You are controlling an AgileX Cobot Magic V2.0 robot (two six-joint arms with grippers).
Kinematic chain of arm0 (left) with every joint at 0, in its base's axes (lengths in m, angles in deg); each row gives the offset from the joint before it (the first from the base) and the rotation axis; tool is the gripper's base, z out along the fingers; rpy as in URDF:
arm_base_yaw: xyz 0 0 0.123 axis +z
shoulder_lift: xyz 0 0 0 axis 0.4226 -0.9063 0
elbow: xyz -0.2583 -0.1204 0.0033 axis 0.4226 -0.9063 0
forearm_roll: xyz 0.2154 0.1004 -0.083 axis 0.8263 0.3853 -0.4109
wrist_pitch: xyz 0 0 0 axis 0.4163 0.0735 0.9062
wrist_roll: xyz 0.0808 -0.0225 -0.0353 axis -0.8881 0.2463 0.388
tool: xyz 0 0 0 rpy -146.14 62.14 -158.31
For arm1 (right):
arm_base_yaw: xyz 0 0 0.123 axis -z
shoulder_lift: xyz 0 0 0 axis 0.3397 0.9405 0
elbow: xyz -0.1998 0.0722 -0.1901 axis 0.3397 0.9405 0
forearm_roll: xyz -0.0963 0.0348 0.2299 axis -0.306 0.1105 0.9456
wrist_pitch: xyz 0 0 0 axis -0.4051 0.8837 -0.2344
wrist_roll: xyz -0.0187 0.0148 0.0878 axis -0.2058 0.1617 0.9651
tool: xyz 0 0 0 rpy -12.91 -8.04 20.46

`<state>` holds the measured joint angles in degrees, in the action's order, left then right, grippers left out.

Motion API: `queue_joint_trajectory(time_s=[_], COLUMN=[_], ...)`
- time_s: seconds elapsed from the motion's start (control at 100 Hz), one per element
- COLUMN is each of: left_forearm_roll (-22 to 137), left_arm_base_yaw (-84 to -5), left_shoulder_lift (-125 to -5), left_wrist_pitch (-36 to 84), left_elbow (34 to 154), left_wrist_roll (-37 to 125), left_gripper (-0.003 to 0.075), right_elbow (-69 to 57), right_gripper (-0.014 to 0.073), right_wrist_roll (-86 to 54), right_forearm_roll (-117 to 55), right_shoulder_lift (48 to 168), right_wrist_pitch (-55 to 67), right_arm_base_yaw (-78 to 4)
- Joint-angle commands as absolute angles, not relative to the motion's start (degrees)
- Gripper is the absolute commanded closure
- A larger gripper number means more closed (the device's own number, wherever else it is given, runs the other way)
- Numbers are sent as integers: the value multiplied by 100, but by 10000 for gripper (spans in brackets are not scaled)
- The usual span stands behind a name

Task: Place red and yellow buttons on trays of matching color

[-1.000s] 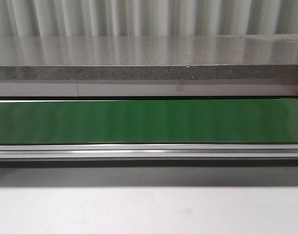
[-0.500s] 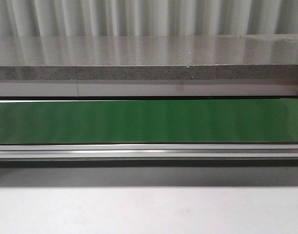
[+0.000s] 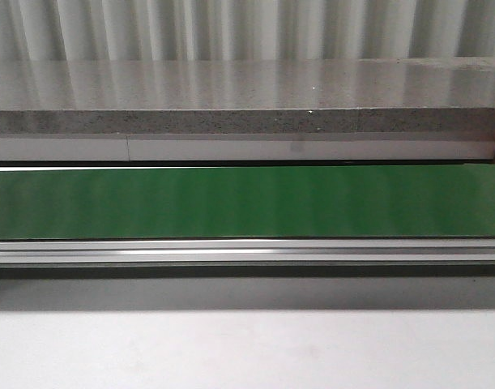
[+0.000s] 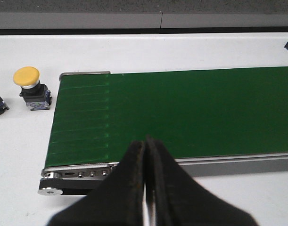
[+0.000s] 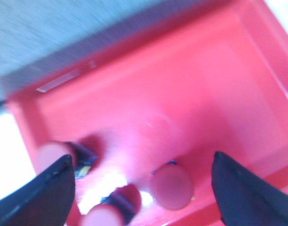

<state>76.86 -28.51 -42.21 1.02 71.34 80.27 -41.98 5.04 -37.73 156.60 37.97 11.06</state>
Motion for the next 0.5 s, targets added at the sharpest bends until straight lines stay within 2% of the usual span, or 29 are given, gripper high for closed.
queue_joint_trajectory(time_s=[0.0,0.28,0.49], left_forearm_roll=[7641,7641,7641], left_arm_base_yaw=[-2882,-2882,-2882], left_shoulder_lift=[-4221,-4221,-4221], left_wrist_pitch=[522,522,522], left_elbow=[7278,7278,7278], left_wrist_roll=[8066,8066,8066], left_gripper=[740,740,740], right_elbow=[-4381,-4055,-3135], right_gripper=[1,1,1], right_wrist_roll=[451,-3,-247], right_forearm_roll=[-3665,-3665,-3665], right_shoulder_lift=[15047,13963,13008], right_wrist_pitch=[3630,3644,3598], right_arm_base_yaw=[918,-322,-1232])
